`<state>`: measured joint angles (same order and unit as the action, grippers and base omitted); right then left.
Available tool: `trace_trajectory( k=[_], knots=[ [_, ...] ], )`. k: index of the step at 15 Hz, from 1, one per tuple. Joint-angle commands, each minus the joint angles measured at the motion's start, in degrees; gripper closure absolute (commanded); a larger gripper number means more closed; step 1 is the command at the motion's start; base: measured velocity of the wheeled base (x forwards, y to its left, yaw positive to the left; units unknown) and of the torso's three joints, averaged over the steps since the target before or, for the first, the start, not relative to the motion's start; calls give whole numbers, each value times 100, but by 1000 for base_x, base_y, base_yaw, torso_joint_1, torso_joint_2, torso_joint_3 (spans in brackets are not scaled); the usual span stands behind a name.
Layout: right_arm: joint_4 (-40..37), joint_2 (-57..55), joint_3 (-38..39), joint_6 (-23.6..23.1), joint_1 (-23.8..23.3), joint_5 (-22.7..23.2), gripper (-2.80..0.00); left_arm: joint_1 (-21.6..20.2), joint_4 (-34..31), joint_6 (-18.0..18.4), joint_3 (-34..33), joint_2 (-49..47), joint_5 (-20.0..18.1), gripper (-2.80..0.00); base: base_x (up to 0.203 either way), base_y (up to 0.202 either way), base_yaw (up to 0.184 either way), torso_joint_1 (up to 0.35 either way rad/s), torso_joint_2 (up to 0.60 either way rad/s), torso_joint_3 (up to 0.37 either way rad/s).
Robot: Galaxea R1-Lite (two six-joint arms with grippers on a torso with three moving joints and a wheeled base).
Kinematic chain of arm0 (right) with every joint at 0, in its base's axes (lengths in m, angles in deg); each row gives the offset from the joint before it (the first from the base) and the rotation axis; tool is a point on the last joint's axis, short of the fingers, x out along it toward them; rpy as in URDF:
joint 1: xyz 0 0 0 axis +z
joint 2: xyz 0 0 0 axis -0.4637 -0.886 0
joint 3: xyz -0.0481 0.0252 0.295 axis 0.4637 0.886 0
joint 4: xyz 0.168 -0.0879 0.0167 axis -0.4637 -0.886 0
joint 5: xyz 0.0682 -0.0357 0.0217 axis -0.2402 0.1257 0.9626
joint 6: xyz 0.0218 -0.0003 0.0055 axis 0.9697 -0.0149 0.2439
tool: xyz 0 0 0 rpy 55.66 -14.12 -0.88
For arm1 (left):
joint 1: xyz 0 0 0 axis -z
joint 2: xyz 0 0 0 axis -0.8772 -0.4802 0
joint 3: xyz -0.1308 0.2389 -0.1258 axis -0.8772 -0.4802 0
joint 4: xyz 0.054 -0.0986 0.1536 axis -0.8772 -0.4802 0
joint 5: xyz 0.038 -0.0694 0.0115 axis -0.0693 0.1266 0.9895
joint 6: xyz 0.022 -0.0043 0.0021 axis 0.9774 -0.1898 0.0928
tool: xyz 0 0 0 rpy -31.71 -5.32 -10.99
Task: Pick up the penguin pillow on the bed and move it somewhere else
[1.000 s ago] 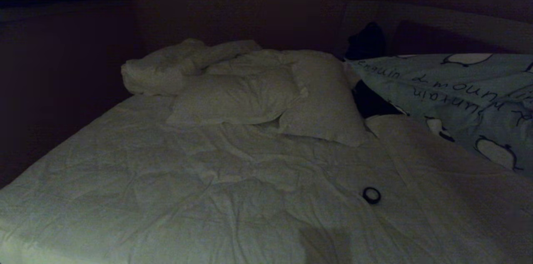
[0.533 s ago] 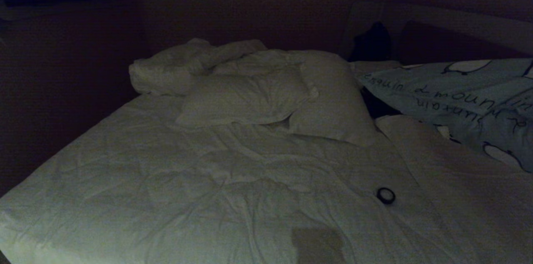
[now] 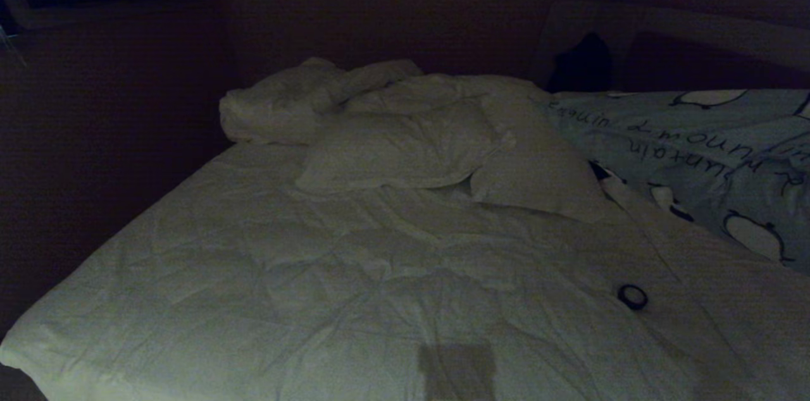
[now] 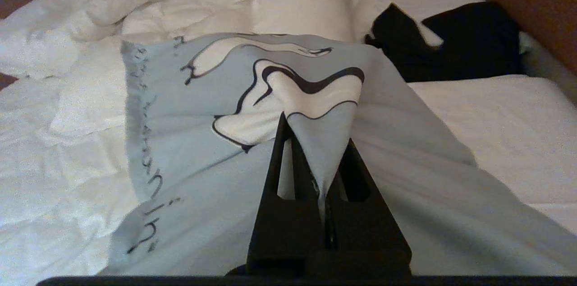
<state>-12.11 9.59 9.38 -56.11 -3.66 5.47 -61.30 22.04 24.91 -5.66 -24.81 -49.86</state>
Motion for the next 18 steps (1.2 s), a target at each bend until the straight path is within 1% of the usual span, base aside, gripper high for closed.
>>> trace_trajectory(
  k=[1,4,14,15,18],
  knots=[
    [18,-16,-1,3,-1,21,0,0,2,-1,-9,2,2,0,0,197,-3,-2,-2,2],
    [18,-25,-1,3,-1,21,0,0,2,-1,-9,2,2,0,0,136,4,2,0,3],
    [18,-25,-10,12,-1,21,0,0,2,-1,-9,2,2,0,0,0,0,0,0,0],
    [18,-25,-10,12,-1,21,0,0,2,-1,-9,2,2,0,-70,0,-3,17,7,7],
    [18,-25,-10,21,-1,21,0,0,2,-1,-9,2,2,0,-182,0,1,2,2,2]
  ],
)
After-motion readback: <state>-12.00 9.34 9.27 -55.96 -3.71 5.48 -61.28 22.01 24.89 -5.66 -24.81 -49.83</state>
